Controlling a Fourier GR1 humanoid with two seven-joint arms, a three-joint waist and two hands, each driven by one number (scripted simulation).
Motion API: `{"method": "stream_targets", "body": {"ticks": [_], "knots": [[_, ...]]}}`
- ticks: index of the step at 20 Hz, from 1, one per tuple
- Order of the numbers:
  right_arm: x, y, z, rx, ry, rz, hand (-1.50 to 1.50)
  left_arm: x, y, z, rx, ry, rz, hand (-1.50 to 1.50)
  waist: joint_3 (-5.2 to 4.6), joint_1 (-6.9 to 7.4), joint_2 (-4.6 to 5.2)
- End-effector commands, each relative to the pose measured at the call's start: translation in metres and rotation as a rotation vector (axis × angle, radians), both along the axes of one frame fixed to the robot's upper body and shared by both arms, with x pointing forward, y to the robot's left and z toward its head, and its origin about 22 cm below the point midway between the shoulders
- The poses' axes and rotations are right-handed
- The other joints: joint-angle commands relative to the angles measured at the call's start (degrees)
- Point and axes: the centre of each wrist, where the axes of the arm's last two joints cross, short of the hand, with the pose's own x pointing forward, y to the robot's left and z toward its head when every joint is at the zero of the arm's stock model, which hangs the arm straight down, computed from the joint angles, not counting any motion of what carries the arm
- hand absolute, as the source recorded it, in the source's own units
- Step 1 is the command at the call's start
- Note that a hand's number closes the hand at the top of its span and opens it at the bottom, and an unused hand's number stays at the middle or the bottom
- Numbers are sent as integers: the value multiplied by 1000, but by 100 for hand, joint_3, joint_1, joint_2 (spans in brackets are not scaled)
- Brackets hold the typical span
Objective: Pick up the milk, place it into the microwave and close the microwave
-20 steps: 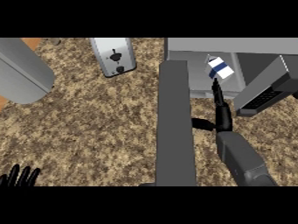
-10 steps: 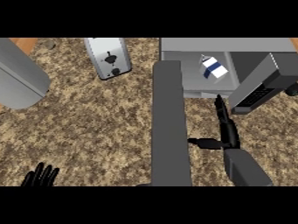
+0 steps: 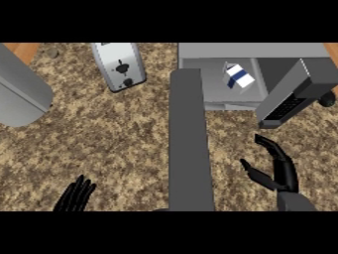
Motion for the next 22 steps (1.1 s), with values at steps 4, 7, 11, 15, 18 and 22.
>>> {"method": "stream_targets", "body": {"ticks": [4,7,11,15,18,22], "knots": [[-37,-64,13,-6,-31,-41,-150,18,-20,6,116,21,-175,150,-1,-10,-7],[-72,-79,5,35,-39,-75,-150,37,-38,-5,196,-39,-188,150,1,-16,2],[-88,-110,19,92,-54,-100,-150,49,-72,-1,135,-2,-220,150,2,-3,8],[-91,-118,27,84,-63,-134,-150,89,-83,1,204,-48,-100,150,3,5,16],[-87,-125,33,67,-65,-129,-150,106,-100,-30,241,-54,-113,150,1,-1,21],[-105,-153,39,85,-55,-105,-150,116,-111,-28,350,9,-298,150,9,-32,28]]}}
